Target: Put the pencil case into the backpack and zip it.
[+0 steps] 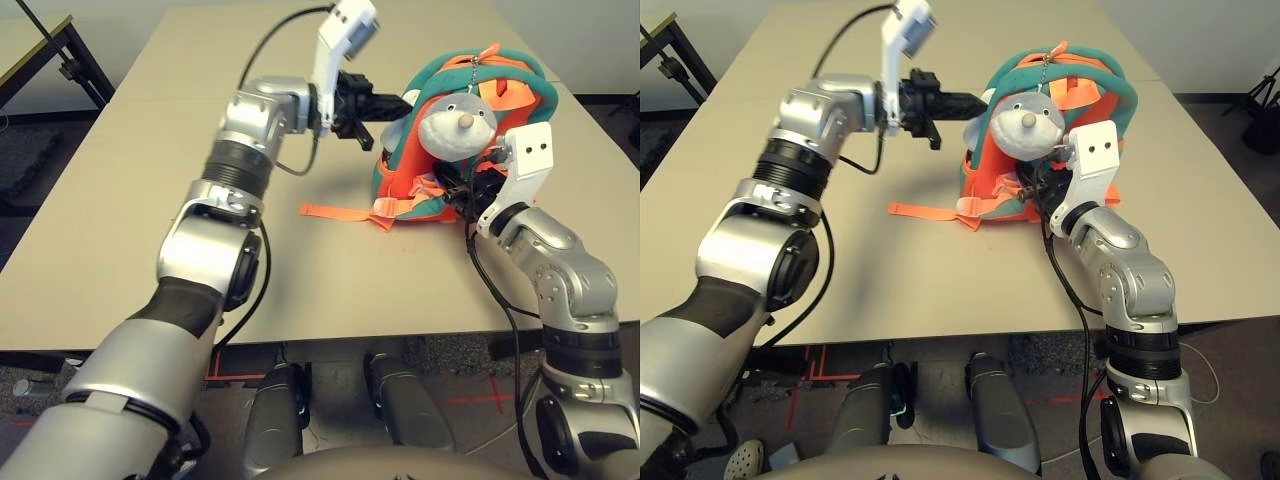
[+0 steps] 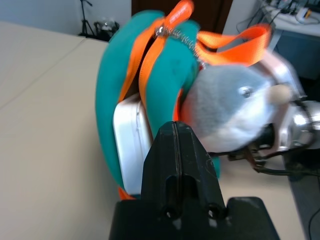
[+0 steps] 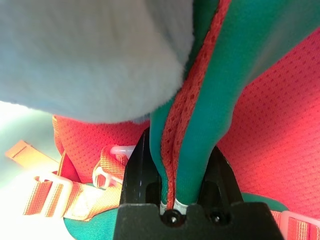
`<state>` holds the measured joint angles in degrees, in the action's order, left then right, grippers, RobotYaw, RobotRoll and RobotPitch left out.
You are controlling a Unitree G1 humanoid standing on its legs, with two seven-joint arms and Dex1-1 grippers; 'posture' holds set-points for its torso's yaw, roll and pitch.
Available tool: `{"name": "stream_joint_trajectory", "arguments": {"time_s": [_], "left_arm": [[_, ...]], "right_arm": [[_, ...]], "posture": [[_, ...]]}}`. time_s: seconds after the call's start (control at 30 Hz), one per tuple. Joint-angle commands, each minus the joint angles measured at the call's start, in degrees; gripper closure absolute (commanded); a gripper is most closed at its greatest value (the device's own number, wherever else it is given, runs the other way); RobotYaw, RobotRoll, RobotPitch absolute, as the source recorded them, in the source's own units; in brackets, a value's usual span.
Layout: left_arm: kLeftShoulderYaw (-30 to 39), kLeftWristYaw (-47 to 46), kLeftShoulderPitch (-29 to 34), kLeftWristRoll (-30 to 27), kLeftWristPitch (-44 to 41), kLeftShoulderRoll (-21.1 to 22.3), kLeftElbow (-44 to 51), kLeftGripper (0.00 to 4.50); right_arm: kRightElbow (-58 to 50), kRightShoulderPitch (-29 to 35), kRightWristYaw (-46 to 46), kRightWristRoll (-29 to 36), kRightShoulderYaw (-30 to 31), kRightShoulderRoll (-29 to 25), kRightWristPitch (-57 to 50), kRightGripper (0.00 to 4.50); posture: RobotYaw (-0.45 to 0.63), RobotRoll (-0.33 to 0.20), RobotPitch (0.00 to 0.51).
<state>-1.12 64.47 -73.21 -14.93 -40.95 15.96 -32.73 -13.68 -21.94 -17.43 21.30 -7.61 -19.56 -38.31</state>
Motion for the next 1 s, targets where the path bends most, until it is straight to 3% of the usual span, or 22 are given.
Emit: {"name": "stream_joint_trajectory", "arguments": {"time_s": [0.03,0.23,0.5,0.8,1.0], "left_arm": [[-0.6,-0.4,1.8,-1.8,-4.0,1.7,5.3,4.5],[-2.3,-3.2,2.4,-0.5,-1.8,0.5,3.5,4.5],[-3.0,-6.9,-0.4,1.9,5.8,-2.3,-6.7,4.5],[-3.7,-6.2,-1.9,3.2,9.4,-2.8,-12.4,4.5],[-3.9,-7.0,-3.7,4.6,13.7,-6.7,-20.8,4.5]], "right_arm": [[2.6,0.0,-1.0,-0.3,1.6,0.3,-0.5,3.95],[4.5,-1.5,-1.7,-0.6,2.1,0.3,0.4,3.95],[3.6,-1.0,-1.6,-0.9,1.3,0.1,0.3,3.95],[2.3,0.3,-1.0,-0.8,0.8,0.1,-0.1,3.95],[2.7,0.1,-1.0,-0.8,0.7,-0.1,0.0,3.95]], "posture": [[-0.2,0.0,0.129],[-0.19,0.0,0.118],[-0.21,0.0,0.114],[-0.24,0.0,0.115],[-0.23,0.0,0.113]]}}
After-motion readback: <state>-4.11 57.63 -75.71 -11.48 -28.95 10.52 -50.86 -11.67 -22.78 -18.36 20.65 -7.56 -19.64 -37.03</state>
